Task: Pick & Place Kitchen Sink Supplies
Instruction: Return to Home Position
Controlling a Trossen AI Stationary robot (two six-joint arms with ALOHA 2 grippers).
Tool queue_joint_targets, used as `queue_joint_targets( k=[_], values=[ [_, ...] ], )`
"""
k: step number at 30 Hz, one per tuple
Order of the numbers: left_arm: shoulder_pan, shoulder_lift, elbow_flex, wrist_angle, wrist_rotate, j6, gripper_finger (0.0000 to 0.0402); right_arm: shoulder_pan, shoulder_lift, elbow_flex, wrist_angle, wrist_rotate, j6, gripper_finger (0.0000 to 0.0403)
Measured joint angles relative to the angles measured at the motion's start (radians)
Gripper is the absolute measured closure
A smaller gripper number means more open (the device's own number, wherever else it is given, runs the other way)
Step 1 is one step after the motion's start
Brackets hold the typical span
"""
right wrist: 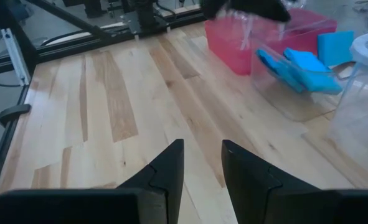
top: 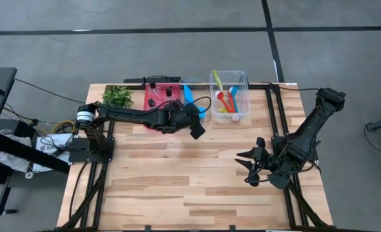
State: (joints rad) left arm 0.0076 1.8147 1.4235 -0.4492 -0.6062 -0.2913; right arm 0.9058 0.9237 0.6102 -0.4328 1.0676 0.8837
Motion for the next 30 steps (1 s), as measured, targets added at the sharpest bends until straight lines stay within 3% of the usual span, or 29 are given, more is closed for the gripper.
queue_joint_targets(
  k=[6, 13, 15, 20, 25, 30],
  values=[
    [-0.090, -0.109, 0.000, 0.001, 0.011, 0.041, 0.0153, 0.000, 0.000, 0.000, 0.002, -0.055, 0.000, 0.0301],
    [-0.247, -0.267, 0.000, 0.078, 0.022, 0.263, 0.0151, 0.000, 0.000, 0.000, 0.003, -0.101, 0.000, 0.0301],
    [-0.284, -0.310, 0.000, 0.125, 0.090, 0.296, 0.0151, 0.000, 0.000, 0.000, 0.003, -0.102, 0.000, 0.0301],
    [-0.361, -0.410, 0.000, 0.203, 0.380, 0.369, 0.0153, 0.000, 0.000, 0.000, 0.002, -0.102, 0.000, 0.0301],
    [-0.393, -0.502, -0.032, 0.207, 0.389, 0.317, 0.0151, 0.000, 0.000, 0.000, 0.001, -0.102, 0.010, 0.0301],
    [-0.394, -0.636, -0.236, 0.410, 0.429, 0.309, 0.0153, 0.003, 0.000, 0.000, 0.027, -0.102, -0.013, 0.0301]
  ],
)
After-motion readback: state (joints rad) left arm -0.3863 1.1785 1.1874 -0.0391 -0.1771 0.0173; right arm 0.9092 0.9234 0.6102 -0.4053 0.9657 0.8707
